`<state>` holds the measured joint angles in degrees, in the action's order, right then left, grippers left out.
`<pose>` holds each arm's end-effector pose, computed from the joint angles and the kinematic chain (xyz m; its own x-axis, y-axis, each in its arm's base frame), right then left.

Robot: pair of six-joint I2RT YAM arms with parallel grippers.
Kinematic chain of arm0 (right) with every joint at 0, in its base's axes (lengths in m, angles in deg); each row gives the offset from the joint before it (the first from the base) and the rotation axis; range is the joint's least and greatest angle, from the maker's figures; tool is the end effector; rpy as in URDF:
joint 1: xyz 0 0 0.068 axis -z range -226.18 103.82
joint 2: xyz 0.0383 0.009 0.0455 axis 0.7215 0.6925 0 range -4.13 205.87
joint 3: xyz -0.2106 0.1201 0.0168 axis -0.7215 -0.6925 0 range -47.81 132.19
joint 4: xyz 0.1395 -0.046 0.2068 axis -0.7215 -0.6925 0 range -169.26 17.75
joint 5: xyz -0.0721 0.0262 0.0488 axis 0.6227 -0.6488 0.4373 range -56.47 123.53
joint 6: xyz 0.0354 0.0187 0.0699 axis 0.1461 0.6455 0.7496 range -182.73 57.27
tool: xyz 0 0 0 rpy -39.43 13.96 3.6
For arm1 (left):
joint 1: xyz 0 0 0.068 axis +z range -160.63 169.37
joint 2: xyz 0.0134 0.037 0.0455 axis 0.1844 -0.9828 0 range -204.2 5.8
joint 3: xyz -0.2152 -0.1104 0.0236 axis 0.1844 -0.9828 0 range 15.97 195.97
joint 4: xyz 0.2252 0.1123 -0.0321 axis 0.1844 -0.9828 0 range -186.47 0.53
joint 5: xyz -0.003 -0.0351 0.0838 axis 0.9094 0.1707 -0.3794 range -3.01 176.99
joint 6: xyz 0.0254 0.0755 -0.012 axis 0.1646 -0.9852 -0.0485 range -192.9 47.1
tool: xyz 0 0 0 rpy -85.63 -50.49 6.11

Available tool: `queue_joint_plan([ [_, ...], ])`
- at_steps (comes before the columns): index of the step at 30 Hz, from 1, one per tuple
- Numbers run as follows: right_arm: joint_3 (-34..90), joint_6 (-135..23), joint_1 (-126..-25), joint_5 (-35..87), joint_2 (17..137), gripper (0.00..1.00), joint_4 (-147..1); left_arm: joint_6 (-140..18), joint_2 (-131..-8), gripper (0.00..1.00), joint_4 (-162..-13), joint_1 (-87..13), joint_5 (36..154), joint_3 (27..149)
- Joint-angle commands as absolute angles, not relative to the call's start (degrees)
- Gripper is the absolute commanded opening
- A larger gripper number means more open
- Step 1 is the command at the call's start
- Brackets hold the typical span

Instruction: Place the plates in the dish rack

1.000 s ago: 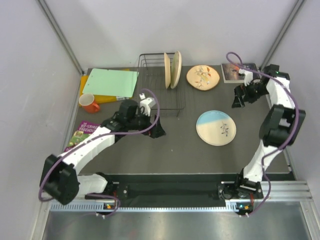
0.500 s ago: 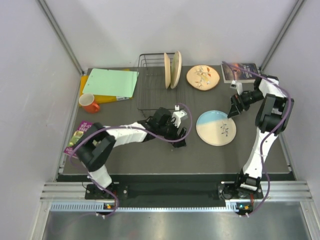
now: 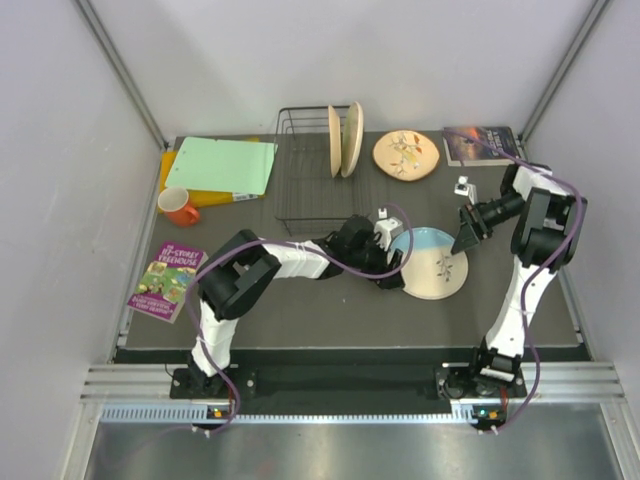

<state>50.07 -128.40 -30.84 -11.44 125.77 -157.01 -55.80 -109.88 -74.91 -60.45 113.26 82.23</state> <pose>0.3472 -0.0442 0.1076 -0.8050 -0.4476 -0.3893 -0.5808 0.4615 0.6705 0.2554 -0.3503 0.1048 -0.6227 0.3290 -0.7100 0.7705 0.4162 -0.4829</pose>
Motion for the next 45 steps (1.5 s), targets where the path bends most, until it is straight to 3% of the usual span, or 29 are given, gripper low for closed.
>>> queue_joint_plan([
  [1,46.32,-131.03,-32.90,-0.74,132.71,1.00,-156.54,-52.25,-114.43,0.77,-72.60,-61.34,113.80,86.10],
  [8,35.08,-131.55,-37.91,-6.00,133.85,1.00,-156.45,-50.84,-116.37,0.77,-72.43,-61.61,112.92,88.04],
  [14,35.77,-127.51,-37.47,-15.75,134.65,0.99,-156.28,-49.53,-116.37,0.77,-71.90,-61.87,113.10,86.99],
  [22,37.36,-126.71,-37.30,-16.75,134.82,0.86,-156.28,-49.35,-116.19,0.77,-71.72,-61.87,112.31,86.98],
  [24,36.13,-128.03,-37.30,-15.78,133.77,0.76,-156.19,-49.61,-115.93,0.77,-72.07,-61.78,112.05,87.07],
  [25,35.95,-128.21,-37.21,-14.47,133.68,0.65,-156.19,-50.05,-115.75,0.78,-72.16,-61.78,111.78,86.99],
  [26,36.03,-127.86,-37.12,-13.76,134.03,0.42,-156.19,-50.14,-115.66,0.78,-72.16,-61.69,111.61,86.90],
  [29,35.07,-128.03,-35.90,-13.31,133.86,0.00,-156.10,-50.75,-115.14,0.78,-72.42,-61.43,111.16,86.55],
  [36,35.85,-126.19,-33.61,-16.39,127.36,0.00,-155.84,-56.80,-107.77,0.79,-79.09,-59.33,110.20,86.37],
  [43,34.71,-116.45,-33.52,-10.08,116.81,0.00,-148.02,-84.35,-88.09,0.93,-96.48,-58.27,102.92,93.54],
  [45,34.63,-114.60,-33.69,-8.31,113.48,0.00,-145.65,-89.93,-86.23,0.92,-103.35,-57.74,96.95,96.90],
])
